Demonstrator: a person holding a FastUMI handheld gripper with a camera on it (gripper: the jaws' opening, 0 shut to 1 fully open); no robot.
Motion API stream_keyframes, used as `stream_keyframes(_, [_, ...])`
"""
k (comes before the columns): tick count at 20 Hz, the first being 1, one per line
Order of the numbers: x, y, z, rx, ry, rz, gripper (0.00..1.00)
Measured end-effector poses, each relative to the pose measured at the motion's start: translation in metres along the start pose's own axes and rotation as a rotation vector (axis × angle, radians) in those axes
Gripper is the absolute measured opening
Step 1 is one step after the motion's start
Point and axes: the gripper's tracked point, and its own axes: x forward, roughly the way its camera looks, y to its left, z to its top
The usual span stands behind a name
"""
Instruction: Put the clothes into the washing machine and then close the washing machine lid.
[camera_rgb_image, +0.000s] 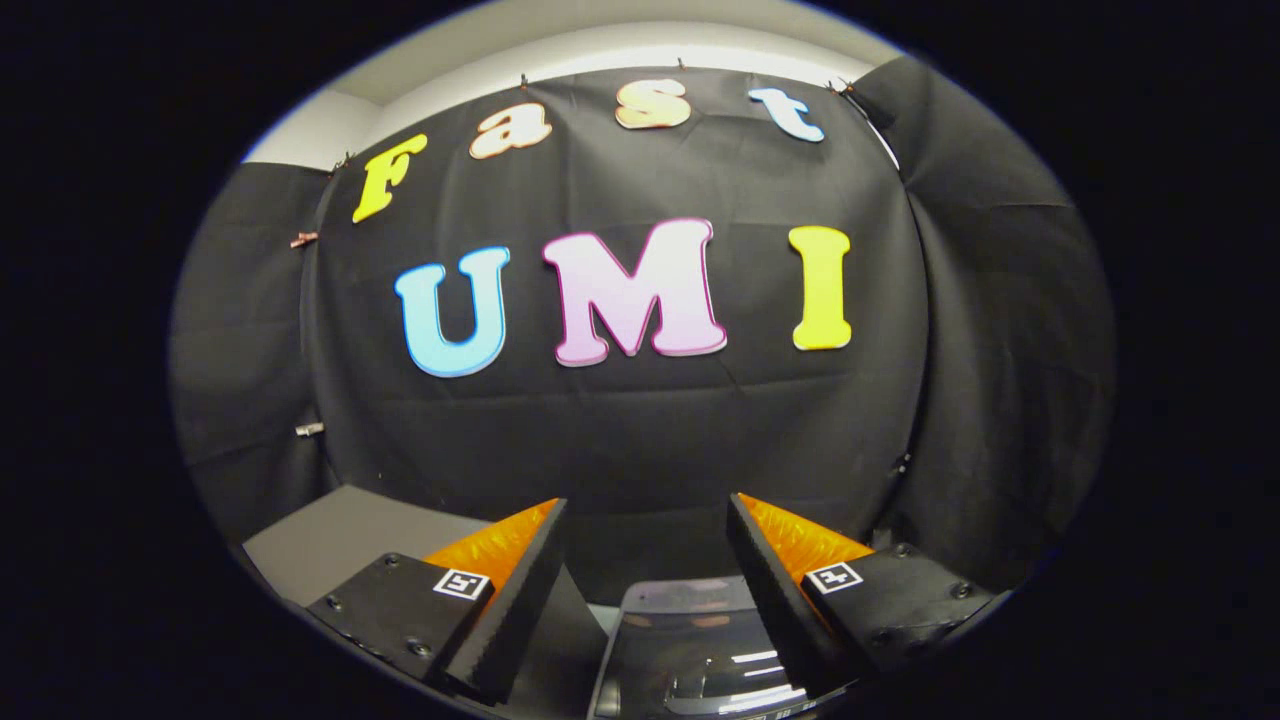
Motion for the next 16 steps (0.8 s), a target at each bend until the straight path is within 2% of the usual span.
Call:
stream_keyframes(4, [-0.016, 0.014, 0.018, -0.031, -0.065, 0.014, 0.99])
stream_keyframes(16, [-0.018, 0.042, 0.024, -0.042, -0.060, 0.022, 0.99])
